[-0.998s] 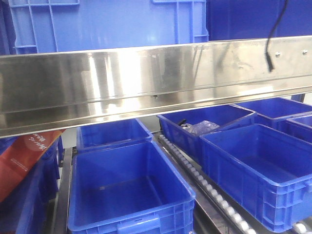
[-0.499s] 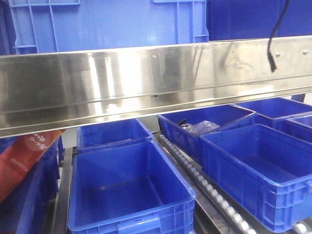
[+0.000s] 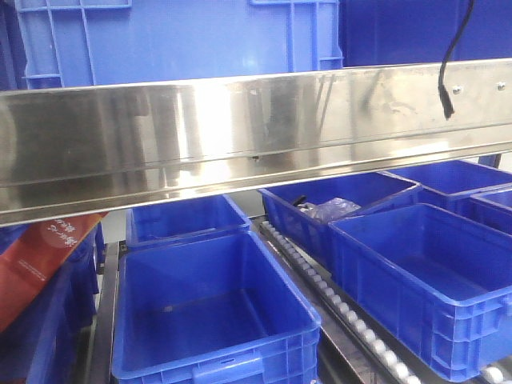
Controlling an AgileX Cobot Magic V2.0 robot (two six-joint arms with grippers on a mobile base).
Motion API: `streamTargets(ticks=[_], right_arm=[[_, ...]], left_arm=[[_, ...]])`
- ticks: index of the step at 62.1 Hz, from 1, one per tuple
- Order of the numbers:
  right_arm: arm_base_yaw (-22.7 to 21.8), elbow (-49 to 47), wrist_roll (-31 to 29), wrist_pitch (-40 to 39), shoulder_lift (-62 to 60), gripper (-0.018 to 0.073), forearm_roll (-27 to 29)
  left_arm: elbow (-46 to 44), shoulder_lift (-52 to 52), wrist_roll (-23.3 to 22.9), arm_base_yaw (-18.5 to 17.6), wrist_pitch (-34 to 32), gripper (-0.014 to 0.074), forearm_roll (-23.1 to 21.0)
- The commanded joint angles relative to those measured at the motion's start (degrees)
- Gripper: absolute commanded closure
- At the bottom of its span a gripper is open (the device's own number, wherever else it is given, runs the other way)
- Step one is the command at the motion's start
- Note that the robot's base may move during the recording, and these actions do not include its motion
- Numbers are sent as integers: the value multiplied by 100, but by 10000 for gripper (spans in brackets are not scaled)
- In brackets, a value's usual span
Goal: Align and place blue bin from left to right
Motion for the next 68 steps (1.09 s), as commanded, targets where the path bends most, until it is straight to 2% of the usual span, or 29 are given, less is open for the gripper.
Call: streamTargets(ticks=[1,13,19,37,48,58,68], right_arm=[[-7,-19,-64,-245,-136,637,-10],[4,16,-64,-391,-270,637,45],[4,464,-64,-637,-654,637,-94],[-7,3855,-64,-2590,-2559,637,-718],[-19,5581,-64,-3245,-3639,637,-1030],[-238,6992,-64,-3820,-4544,637,-981],[-775,8325,-64,-4076,-5380,637,-656]], left_arm=[[-5,-32,28,12,-97,595,9],[-5,-32,28,12,-97,595,9],[-5,-32,28,12,-97,595,9],[-5,-32,28,12,-97,595,9],[-5,-32,28,12,-97,595,9],[-5,-32,28,12,-97,595,9],[-5,-32,28,12,-97,595,9]])
